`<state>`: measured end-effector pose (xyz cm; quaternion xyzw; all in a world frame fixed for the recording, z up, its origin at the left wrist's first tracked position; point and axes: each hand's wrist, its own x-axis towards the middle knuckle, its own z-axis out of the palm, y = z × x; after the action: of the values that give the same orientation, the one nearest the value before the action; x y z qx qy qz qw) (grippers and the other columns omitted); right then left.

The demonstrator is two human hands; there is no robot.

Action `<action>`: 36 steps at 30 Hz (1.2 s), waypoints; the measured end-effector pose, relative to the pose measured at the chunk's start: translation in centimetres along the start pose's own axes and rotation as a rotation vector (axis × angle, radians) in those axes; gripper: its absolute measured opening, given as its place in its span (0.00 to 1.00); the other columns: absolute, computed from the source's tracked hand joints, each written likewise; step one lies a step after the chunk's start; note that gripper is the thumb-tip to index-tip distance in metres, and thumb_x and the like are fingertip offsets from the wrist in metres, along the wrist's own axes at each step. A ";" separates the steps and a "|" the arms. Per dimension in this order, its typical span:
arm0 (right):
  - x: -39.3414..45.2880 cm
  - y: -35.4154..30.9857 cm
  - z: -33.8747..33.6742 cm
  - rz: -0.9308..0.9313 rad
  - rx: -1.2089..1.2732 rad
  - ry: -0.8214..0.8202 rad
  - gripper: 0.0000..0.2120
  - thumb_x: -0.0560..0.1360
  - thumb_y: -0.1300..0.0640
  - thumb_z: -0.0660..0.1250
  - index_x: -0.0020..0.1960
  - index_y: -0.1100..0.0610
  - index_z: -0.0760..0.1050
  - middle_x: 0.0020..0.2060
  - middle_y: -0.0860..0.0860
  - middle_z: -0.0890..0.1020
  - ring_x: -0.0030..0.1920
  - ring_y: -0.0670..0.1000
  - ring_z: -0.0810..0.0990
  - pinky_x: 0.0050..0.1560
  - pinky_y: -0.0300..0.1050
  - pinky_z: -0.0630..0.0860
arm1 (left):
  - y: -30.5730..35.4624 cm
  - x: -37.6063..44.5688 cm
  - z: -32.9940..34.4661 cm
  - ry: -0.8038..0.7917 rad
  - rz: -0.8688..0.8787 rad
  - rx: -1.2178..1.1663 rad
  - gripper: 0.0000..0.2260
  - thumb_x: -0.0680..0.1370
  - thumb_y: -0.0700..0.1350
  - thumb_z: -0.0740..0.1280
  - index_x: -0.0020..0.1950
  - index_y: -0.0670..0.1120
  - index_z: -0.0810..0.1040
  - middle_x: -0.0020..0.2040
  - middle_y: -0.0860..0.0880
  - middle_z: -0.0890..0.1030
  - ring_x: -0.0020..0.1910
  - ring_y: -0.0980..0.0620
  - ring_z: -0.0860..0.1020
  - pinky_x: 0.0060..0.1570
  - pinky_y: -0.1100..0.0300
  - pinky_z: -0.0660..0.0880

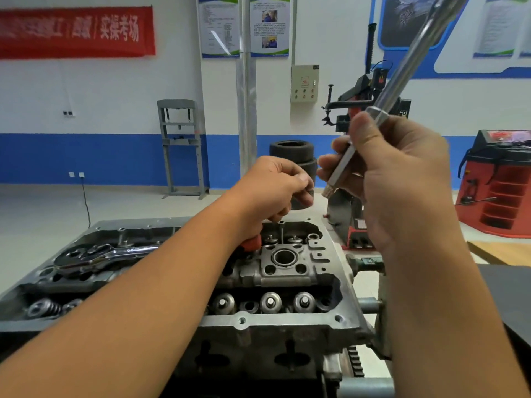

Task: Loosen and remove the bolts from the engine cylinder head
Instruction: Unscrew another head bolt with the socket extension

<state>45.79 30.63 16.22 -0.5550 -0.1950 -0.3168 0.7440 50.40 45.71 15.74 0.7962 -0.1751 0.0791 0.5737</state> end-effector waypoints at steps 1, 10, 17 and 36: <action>0.1 0.3 -0.5 0.015 -0.021 0.011 0.07 0.82 0.55 0.69 0.48 0.58 0.78 0.34 0.51 0.84 0.36 0.57 0.87 0.36 0.51 0.84 | 0.0 -0.1 0.1 -0.035 -0.006 0.031 0.08 0.84 0.39 0.66 0.49 0.40 0.83 0.38 0.45 0.86 0.24 0.56 0.71 0.26 0.63 0.65; 0.2 4.3 -1.5 0.191 -0.165 -0.060 0.06 0.81 0.59 0.71 0.50 0.62 0.78 0.39 0.60 0.85 0.37 0.58 0.88 0.41 0.56 0.86 | -0.7 0.6 0.0 0.050 -0.015 0.221 0.08 0.79 0.35 0.66 0.45 0.44 0.84 0.35 0.44 0.87 0.19 0.61 0.73 0.22 0.67 0.68; 0.1 4.5 -1.3 0.060 -0.317 -0.142 0.05 0.79 0.59 0.74 0.46 0.58 0.79 0.39 0.60 0.85 0.37 0.56 0.88 0.45 0.63 0.86 | -0.7 0.7 0.1 -0.034 -0.064 0.294 0.11 0.80 0.36 0.62 0.47 0.45 0.83 0.34 0.43 0.86 0.17 0.57 0.69 0.21 0.66 0.66; 0.0 4.7 -1.3 -0.049 -0.395 -0.170 0.07 0.73 0.57 0.80 0.44 0.53 0.82 0.39 0.53 0.88 0.40 0.57 0.88 0.46 0.63 0.84 | -0.8 0.6 -0.2 -0.196 -0.145 0.139 0.14 0.83 0.35 0.57 0.57 0.43 0.82 0.39 0.39 0.87 0.21 0.53 0.69 0.21 0.65 0.64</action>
<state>48.92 30.30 12.49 -0.7100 -0.2046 -0.3187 0.5937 51.29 46.02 15.30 0.8484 -0.1665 -0.0287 0.5016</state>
